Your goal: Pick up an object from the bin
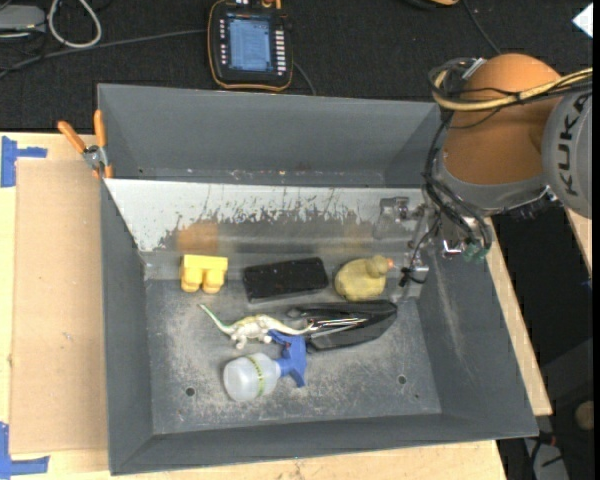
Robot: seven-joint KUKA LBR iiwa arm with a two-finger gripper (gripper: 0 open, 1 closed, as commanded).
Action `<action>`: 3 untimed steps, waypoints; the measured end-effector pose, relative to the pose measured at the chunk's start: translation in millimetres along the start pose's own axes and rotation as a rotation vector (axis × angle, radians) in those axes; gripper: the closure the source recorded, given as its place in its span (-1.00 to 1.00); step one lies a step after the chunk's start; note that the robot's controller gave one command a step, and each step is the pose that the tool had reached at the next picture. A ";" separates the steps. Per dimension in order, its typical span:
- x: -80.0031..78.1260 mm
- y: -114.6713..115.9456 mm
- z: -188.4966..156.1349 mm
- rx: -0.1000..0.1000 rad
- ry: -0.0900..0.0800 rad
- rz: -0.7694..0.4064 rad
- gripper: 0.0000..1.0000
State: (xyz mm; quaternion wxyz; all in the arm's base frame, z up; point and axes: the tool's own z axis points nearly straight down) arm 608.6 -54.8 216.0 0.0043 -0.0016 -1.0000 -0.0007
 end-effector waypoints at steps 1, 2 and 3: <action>-1.5 0.4 -4.7 0.001 -0.008 -0.002 -1.00; 21.9 20.7 135.7 0.001 -0.006 -0.120 -1.00; 27.0 22.9 72.5 0.002 -0.019 -0.120 -1.00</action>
Offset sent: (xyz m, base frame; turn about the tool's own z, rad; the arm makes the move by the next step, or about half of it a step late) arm -0.0255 0.0227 -0.1460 -0.1296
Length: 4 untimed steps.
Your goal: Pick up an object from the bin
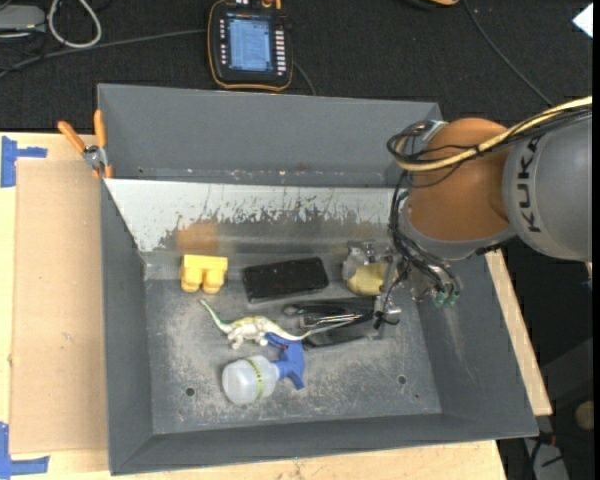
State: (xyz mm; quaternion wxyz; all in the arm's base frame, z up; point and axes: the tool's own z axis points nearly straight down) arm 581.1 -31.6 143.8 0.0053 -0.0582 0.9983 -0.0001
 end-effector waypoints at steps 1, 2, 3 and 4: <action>3.9 30.7 46.2 -0.003 0.017 0.267 -1.00; 1.9 21.9 72.8 -0.001 -0.010 0.225 -1.00; 3.0 31.6 69.3 0.000 -0.009 0.230 1.00; 3.0 31.6 69.3 0.000 -0.009 0.230 1.00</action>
Offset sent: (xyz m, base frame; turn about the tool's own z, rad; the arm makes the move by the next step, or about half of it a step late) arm -0.0048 0.0207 -0.0738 0.2247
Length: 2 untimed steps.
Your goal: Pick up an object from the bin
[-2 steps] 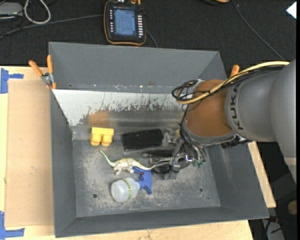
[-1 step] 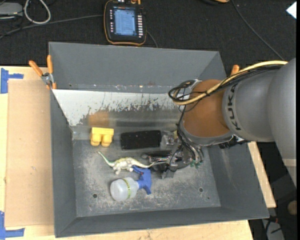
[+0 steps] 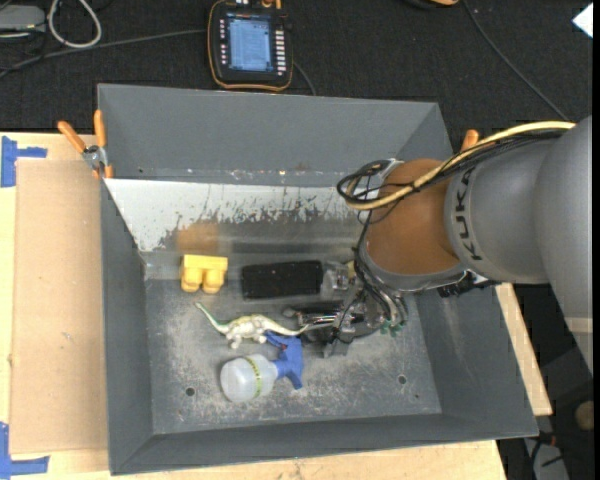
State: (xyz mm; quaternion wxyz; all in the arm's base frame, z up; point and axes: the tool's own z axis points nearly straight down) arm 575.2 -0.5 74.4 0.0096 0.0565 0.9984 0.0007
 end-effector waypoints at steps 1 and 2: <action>-0.3 0.0 -2.5 0.000 -0.001 -0.001 1.00; 0.1 0.4 -19.2 0.000 0.001 -0.002 1.00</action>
Offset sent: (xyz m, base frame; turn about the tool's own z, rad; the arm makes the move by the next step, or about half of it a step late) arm 0.0003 0.0000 0.0371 -0.0003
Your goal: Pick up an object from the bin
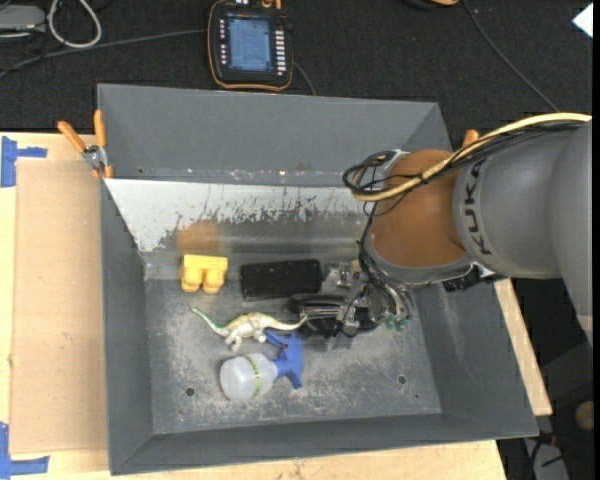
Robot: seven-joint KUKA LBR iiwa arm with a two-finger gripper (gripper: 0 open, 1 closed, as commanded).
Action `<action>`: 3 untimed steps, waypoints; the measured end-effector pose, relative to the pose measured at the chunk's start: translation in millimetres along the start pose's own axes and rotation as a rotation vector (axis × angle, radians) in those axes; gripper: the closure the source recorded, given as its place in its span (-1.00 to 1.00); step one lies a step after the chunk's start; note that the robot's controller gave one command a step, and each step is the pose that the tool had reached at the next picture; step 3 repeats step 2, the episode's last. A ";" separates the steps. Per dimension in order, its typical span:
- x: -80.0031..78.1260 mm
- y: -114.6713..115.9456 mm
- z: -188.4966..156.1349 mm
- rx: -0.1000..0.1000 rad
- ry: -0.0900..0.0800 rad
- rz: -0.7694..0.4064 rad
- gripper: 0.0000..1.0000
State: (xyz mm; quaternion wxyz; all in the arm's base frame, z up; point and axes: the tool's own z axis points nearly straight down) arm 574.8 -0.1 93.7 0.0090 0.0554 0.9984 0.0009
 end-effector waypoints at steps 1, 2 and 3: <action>1.7 0.0 -23.8 0.000 0.007 -0.001 1.00; 0.1 0.1 -55.7 0.000 0.004 -0.002 1.00; 0.1 0.1 -55.7 0.000 0.004 -0.002 1.00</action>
Offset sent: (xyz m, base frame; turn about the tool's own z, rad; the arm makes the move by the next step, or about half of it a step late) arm -0.0021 0.0003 0.0221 -0.0009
